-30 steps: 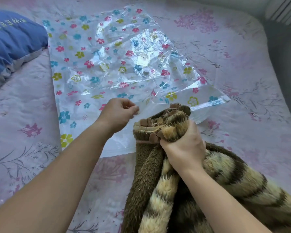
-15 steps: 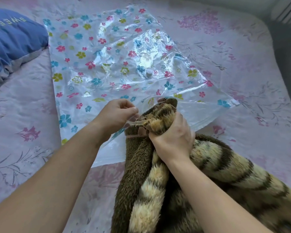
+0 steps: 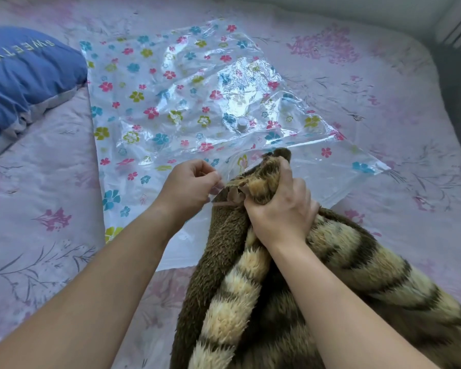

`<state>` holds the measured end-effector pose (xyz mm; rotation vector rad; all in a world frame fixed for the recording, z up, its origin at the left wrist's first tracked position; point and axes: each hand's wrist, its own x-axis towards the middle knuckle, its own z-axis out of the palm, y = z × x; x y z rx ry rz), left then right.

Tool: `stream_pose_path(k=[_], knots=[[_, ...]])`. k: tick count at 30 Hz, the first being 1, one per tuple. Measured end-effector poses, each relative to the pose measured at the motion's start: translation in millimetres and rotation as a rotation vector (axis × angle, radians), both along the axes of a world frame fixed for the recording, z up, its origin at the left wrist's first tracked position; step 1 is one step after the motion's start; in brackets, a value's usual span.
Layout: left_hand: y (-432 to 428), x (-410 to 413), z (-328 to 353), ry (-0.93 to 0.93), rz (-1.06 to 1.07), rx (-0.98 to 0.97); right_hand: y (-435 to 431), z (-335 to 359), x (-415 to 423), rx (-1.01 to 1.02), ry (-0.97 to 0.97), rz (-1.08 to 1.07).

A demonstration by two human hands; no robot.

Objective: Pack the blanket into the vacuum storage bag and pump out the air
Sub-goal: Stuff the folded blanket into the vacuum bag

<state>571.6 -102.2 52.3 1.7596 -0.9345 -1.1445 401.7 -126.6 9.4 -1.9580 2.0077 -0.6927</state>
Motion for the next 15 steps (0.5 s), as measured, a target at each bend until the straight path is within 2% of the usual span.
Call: stream_pose_path(k=[4,8,11,15], knots=[[-1,-1,-3,-0.081,0.005,-0.036,0,-14,-4,0.022,0.051,-0.016],[-4,-5,-2,-0.118,-0.036,-0.017,12,-23,-3,-0.042,0.151,0.039],[-5,-7,2,-0.092,-0.065,-0.016,20,-29,5,-0.087,0.231,0.058],[-5,-5,2,-0.121,-0.121,-0.011,12,-32,2,-0.056,0.163,0.030]])
